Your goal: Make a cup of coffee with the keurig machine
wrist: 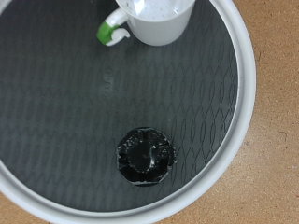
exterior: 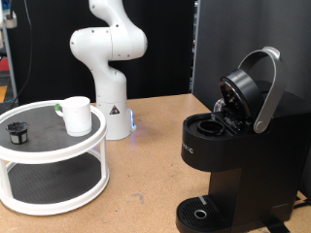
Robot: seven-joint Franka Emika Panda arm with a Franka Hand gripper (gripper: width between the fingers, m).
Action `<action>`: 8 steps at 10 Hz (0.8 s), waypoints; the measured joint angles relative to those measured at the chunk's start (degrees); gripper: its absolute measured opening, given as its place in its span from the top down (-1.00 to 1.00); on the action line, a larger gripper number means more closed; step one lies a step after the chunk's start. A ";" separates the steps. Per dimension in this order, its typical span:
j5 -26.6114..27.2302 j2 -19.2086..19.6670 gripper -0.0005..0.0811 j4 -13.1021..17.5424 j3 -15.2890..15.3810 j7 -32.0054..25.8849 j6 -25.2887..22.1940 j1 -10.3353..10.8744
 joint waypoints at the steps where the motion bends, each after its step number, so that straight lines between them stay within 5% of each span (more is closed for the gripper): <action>1: -0.45 -0.06 -0.98 -2.32 -0.14 0.15 2.86 -0.26; 8: -2.65 1.42 -0.98 -15.05 -1.18 0.69 19.82 -2.31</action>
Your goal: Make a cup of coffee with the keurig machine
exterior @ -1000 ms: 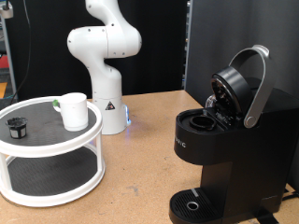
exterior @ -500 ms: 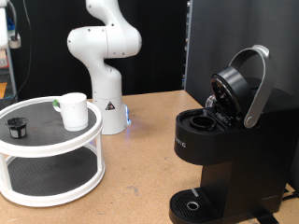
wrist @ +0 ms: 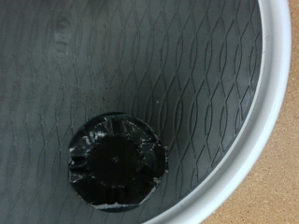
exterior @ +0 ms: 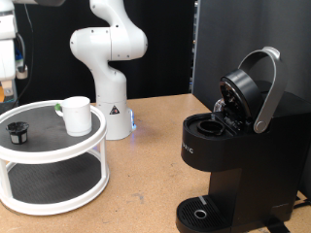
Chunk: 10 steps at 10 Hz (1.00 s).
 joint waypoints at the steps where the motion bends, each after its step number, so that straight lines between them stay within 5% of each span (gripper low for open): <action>1: -0.55 0.42 -0.98 -1.45 -0.16 0.19 2.20 -0.28; 10: -3.59 5.76 -0.98 -9.26 -0.83 1.92 16.43 -1.55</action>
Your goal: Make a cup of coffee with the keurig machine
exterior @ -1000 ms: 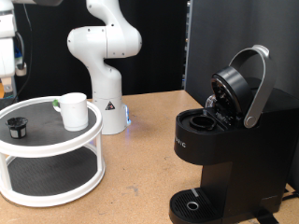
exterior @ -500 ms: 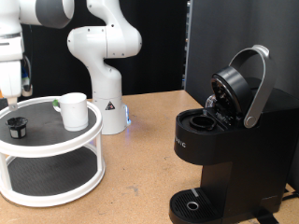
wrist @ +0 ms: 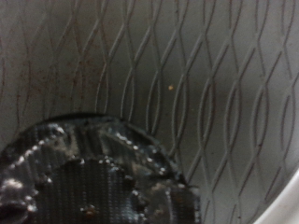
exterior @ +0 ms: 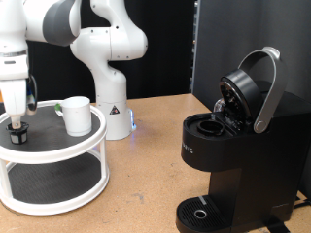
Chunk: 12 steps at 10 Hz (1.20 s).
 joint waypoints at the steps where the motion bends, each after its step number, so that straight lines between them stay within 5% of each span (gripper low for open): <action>1: -0.21 0.65 -0.98 -0.49 -0.13 0.00 1.27 -0.20; 9: -0.41 4.66 -0.98 -2.27 -0.95 -0.01 7.17 -0.45; 10: -0.41 4.71 -0.75 -2.30 -1.03 -0.01 7.19 -0.45; 11: -0.41 4.75 -0.75 -2.31 -1.07 -0.01 7.19 -0.45; 12: -0.41 4.73 -0.30 -2.15 -1.09 -0.02 7.19 -0.46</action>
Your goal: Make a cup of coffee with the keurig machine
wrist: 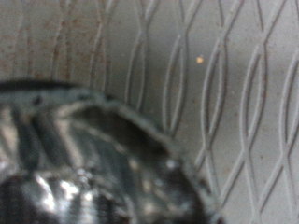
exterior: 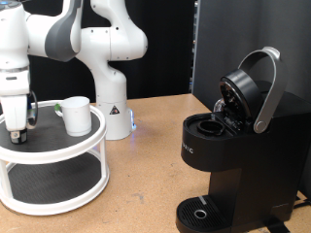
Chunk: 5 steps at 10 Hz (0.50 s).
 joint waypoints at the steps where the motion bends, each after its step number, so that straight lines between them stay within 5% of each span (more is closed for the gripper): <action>1: 0.03 0.00 -0.19 0.01 0.00 -0.03 -0.02 0.00; 3: 1.04 -0.30 -0.19 0.39 -0.01 -0.90 -1.69 0.04; 5: 3.52 -2.39 -0.19 2.48 0.10 -3.20 -9.20 0.18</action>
